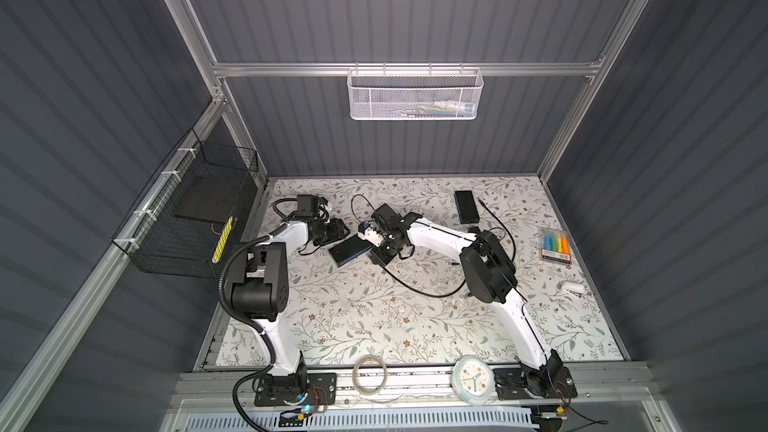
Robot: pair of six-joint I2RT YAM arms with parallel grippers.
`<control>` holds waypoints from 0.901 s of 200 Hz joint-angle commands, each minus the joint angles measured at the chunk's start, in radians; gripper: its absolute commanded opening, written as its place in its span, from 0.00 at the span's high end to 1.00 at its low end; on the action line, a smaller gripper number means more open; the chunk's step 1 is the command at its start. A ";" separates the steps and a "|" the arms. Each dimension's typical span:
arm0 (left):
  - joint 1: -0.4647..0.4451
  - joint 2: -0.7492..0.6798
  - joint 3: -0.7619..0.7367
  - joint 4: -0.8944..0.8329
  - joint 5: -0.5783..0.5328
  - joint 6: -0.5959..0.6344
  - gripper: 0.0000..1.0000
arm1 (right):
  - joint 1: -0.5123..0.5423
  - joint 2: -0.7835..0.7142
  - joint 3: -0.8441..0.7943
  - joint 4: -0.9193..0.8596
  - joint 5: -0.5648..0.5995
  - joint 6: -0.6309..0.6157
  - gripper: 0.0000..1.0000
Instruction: Insert the plug into the switch port
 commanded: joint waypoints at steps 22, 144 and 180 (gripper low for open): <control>-0.006 0.050 0.021 0.026 0.024 0.003 0.43 | 0.018 0.015 0.090 -0.097 0.027 0.079 1.00; -0.007 0.137 -0.031 0.128 0.116 -0.004 0.50 | 0.019 0.102 0.189 -0.134 0.039 0.157 1.00; -0.008 0.152 -0.023 0.135 0.129 -0.003 0.52 | 0.022 0.126 0.235 -0.147 0.024 0.177 1.00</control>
